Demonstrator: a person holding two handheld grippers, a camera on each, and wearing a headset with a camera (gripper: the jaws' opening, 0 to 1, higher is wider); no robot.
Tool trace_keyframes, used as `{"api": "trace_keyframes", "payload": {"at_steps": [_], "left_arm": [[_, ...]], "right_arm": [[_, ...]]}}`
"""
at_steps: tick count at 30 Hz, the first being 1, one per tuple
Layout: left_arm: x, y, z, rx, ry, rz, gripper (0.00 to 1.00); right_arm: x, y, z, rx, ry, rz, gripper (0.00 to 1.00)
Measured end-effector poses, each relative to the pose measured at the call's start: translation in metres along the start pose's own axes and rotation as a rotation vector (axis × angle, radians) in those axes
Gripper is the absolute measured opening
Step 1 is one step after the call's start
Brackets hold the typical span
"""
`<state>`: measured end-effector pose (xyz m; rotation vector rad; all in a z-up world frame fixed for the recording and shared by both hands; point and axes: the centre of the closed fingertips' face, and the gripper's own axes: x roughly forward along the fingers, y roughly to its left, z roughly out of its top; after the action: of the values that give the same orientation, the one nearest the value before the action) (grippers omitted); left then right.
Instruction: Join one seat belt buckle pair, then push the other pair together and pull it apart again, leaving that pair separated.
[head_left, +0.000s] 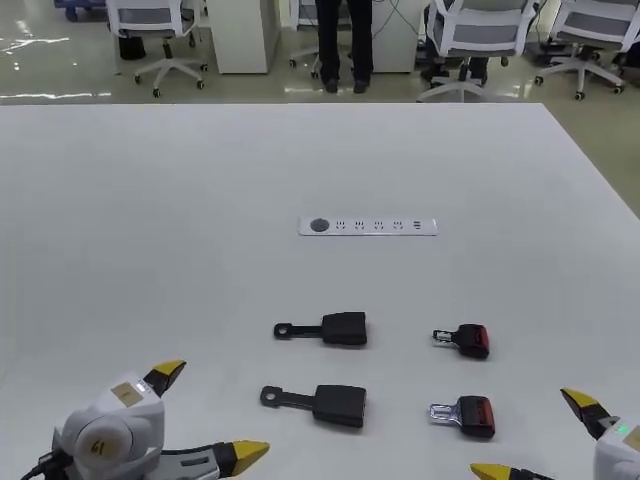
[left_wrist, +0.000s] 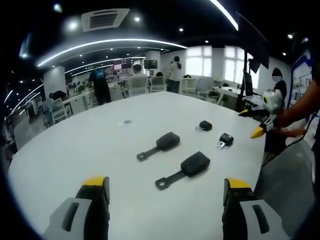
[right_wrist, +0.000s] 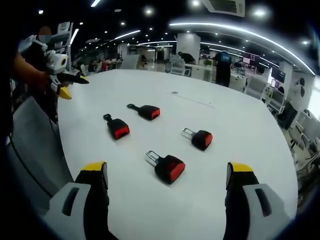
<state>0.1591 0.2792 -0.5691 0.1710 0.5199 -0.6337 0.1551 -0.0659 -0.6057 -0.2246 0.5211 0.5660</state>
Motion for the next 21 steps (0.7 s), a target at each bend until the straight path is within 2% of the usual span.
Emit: {"api": "trace_keyframes", "payload": {"at_steps": [2,6,10,12,21], "left_arm": [[0.003,0.002,-0.002,0.000,0.004,-0.003,0.97],[0.009,-0.004,0.004,0.000,0.007,-0.013,0.97],[0.017,-0.002,0.000,0.003,0.011,-0.030,0.97],[0.021,-0.003,0.002,0.008,0.012,-0.035,0.96],[0.041,-0.006,0.001,0.032,0.026,-0.075,0.95]], "right_arm": [[0.001,0.000,0.001,0.000,0.001,0.009,1.00],[0.006,-0.001,0.001,0.000,0.014,0.022,1.00],[0.011,-0.002,0.001,-0.003,0.023,0.030,1.00],[0.015,-0.003,0.002,-0.004,0.021,0.039,1.00],[0.029,-0.005,-0.006,-0.028,0.052,0.081,1.00]]}}
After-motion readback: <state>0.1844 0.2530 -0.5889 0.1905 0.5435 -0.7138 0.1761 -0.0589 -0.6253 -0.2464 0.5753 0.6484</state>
